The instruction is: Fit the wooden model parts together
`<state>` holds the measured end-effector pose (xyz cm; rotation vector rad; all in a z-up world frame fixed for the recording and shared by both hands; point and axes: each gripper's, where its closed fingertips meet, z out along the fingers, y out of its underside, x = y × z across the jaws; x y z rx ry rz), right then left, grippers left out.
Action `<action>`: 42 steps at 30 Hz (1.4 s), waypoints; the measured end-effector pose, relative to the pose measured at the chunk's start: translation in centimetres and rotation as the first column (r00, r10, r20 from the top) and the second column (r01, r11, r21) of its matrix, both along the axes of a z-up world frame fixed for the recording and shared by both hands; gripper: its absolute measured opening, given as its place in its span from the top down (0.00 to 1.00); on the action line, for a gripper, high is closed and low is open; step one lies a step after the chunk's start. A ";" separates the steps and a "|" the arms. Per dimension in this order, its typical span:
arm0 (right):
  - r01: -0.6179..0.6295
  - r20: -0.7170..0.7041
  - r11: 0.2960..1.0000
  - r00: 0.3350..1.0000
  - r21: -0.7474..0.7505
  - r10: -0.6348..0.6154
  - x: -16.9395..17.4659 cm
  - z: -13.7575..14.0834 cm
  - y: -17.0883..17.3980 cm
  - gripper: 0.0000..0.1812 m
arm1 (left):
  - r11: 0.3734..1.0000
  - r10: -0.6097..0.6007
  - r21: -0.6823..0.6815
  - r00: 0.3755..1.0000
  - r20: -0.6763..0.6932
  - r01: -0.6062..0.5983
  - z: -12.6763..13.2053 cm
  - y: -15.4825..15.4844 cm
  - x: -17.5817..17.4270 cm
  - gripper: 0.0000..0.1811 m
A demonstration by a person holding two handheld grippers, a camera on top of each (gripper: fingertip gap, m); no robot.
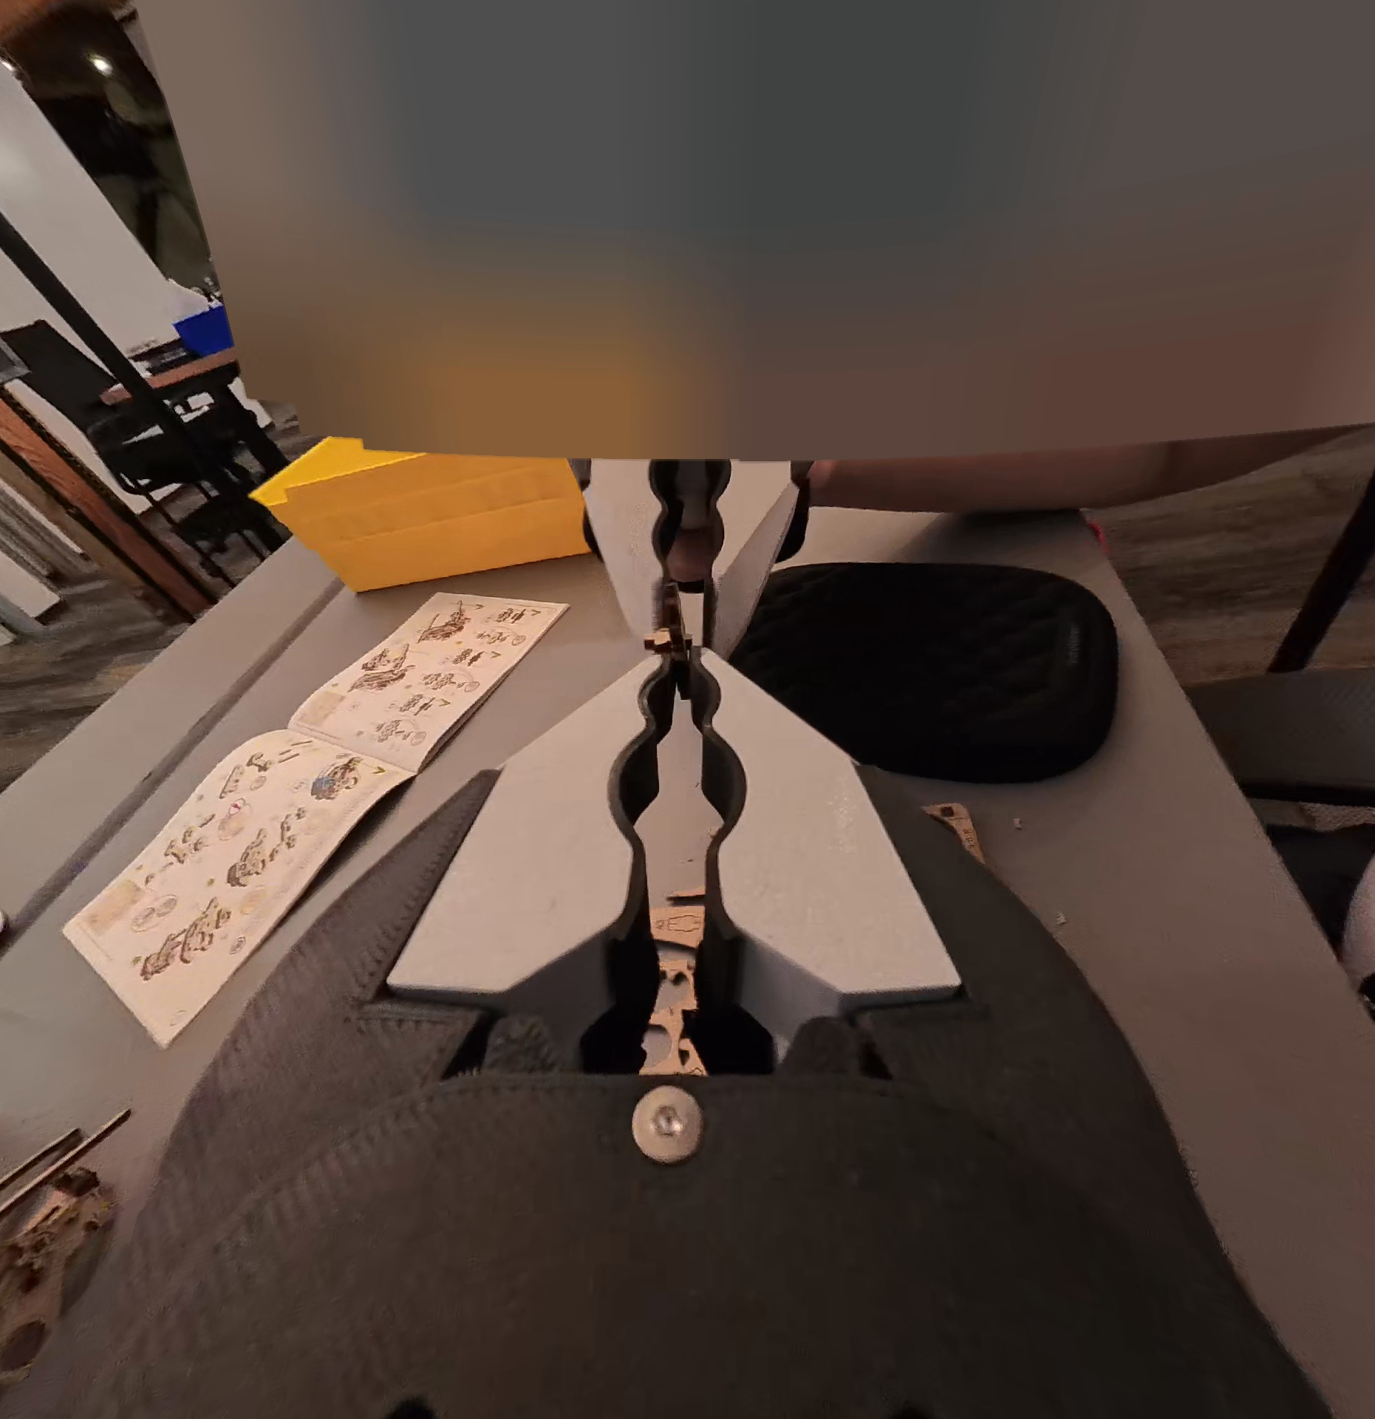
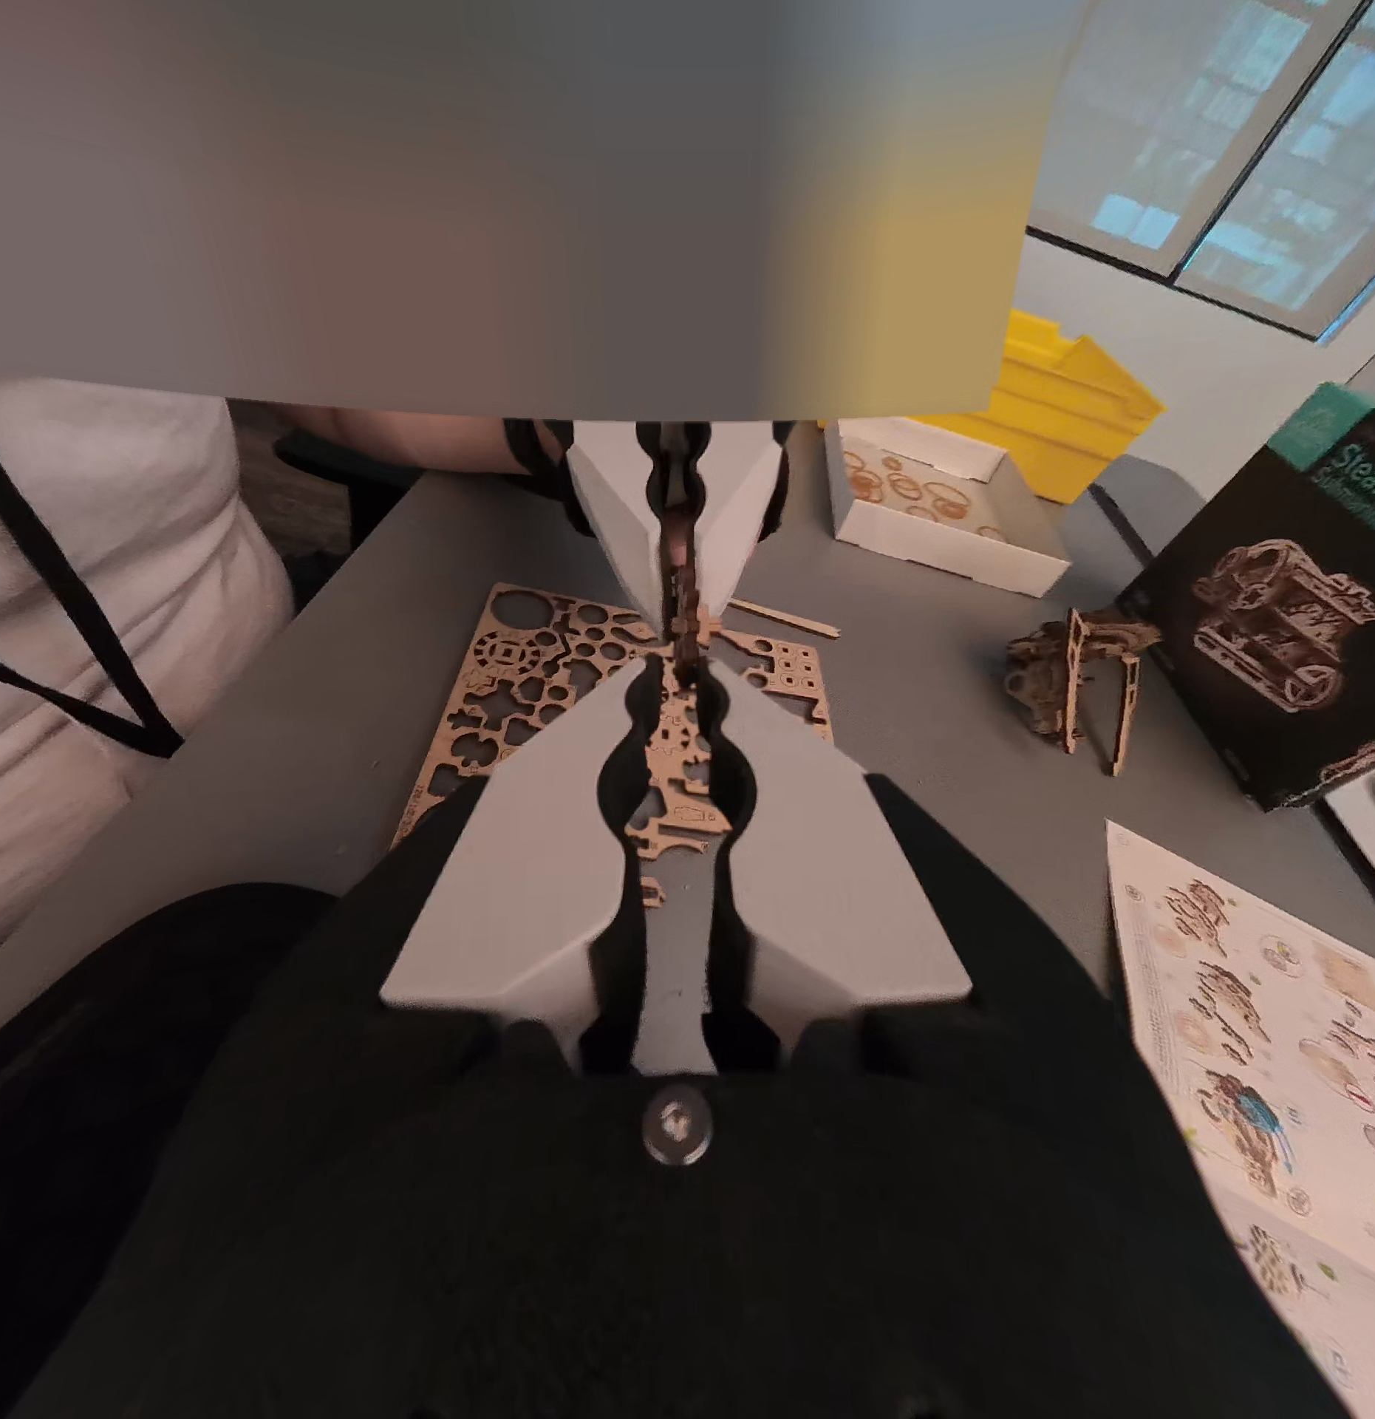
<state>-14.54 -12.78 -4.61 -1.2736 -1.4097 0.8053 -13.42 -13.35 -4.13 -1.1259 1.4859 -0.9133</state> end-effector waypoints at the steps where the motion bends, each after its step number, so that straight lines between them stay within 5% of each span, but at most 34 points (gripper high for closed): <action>1: 0.009 -0.007 1.000 1.000 0.001 -0.009 -0.1 0.1 0.1 0.97 | 1.000 0.009 0.022 1.000 -0.007 -0.009 -0.2 0.1 0.0 0.99; 7: 0.060 0.001 0.989 0.998 0.134 -0.061 0.0 0.6 0.5 0.87 | 0.982 0.005 0.189 1.000 -0.028 0.000 -0.5 -0.4 -0.1 1.00; 10: 0.032 0.060 0.975 0.997 0.220 -0.046 -0.2 0.1 -0.2 0.93 | 0.976 0.007 0.218 0.999 -0.046 0.003 -0.7 -0.5 -0.1 1.00; 14: 0.056 0.104 0.945 0.990 0.322 -0.094 -0.3 0.0 0.0 0.89 | 0.979 0.005 0.203 0.996 -0.084 0.012 -1.1 -0.5 -0.2 1.00; 29: 0.033 0.055 0.985 0.998 0.168 -0.042 -0.3 0.5 -0.6 0.94 | 0.953 0.036 0.302 0.997 -0.061 -0.016 -0.7 -0.4 -0.3 1.00; 36: 0.077 0.066 0.958 0.993 0.275 -0.098 -0.4 0.9 -0.3 0.95 | 0.967 0.047 0.253 0.998 -0.050 -0.033 -0.3 -0.2 -0.3 1.00; 42: 0.047 0.001 0.989 0.999 0.142 -0.048 -0.1 1.4 -0.5 0.95 | 0.953 0.050 0.299 0.999 -0.020 -0.042 0.1 -0.2 -0.4 0.99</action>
